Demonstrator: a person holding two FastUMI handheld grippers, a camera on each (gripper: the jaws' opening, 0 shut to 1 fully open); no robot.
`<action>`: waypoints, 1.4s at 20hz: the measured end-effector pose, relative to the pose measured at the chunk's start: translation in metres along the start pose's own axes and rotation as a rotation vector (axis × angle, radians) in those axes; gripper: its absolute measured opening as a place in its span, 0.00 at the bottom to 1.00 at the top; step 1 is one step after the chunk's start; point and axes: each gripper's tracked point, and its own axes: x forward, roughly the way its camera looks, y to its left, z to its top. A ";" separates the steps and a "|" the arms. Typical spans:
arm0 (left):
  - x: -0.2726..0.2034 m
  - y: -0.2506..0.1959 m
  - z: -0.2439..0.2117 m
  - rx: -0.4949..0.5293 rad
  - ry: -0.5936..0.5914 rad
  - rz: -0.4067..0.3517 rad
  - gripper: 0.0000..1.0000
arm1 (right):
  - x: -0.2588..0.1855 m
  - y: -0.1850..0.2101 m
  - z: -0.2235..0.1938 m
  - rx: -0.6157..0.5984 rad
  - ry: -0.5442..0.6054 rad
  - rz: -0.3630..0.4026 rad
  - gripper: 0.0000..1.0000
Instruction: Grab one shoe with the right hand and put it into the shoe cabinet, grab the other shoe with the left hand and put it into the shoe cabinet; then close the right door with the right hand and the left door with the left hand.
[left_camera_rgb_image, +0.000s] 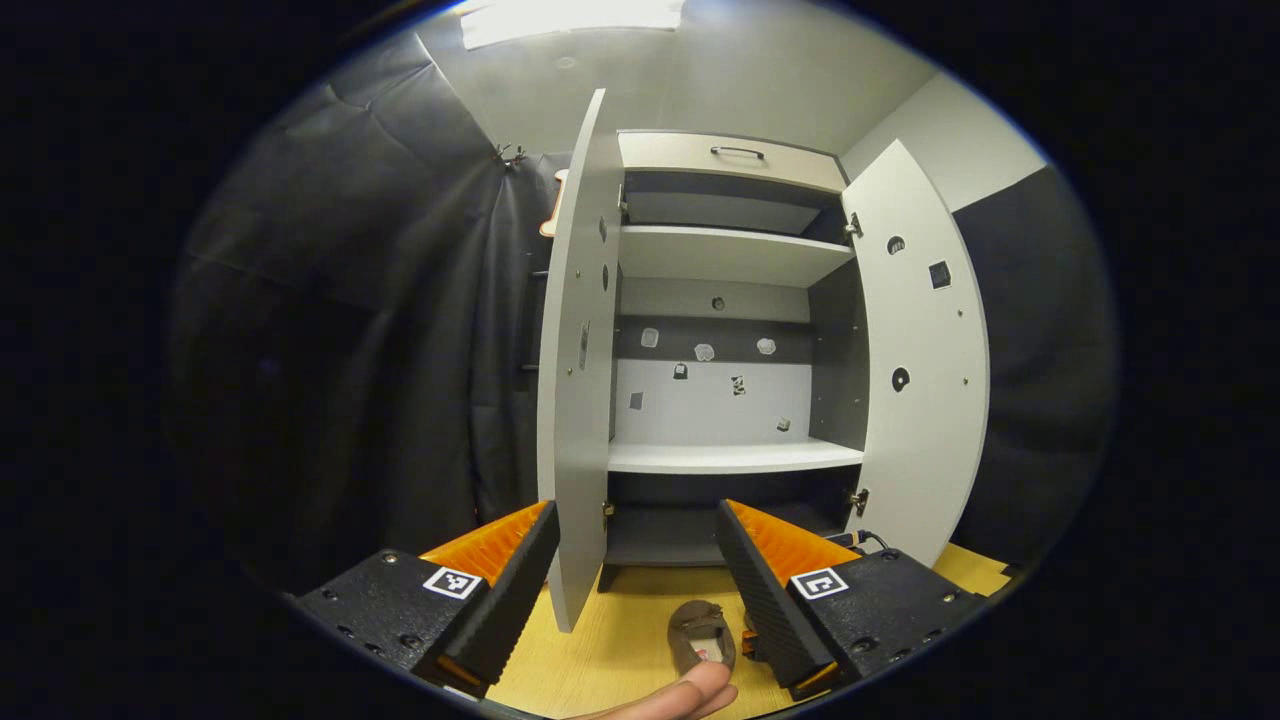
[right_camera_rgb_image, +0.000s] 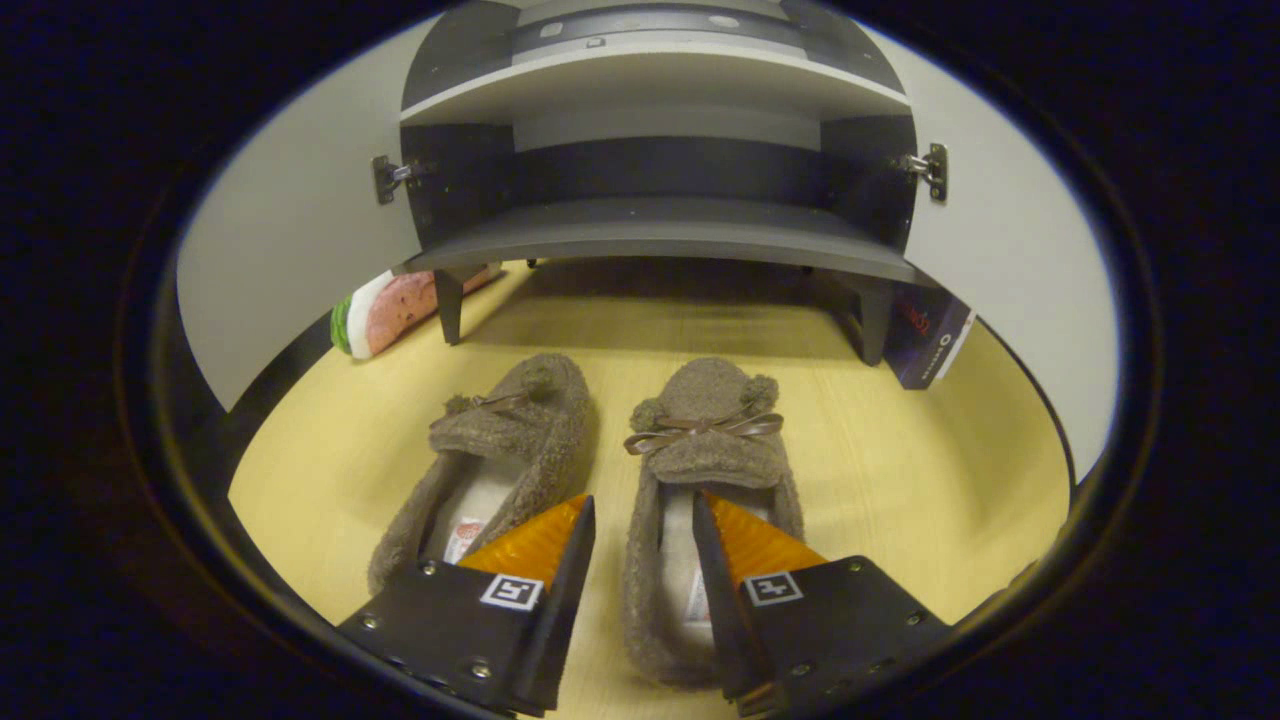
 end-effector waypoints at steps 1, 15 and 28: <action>0.000 0.000 -0.001 -0.003 0.003 0.002 0.96 | 0.001 -0.009 0.004 -0.014 -0.008 -0.038 0.59; 0.027 -0.040 0.007 -0.013 -0.027 -0.092 0.96 | -0.045 0.001 0.035 0.117 -0.192 0.158 0.05; 0.083 -0.080 -0.033 0.016 0.022 -0.181 0.97 | -0.202 -0.030 0.209 -0.013 -0.516 0.122 0.01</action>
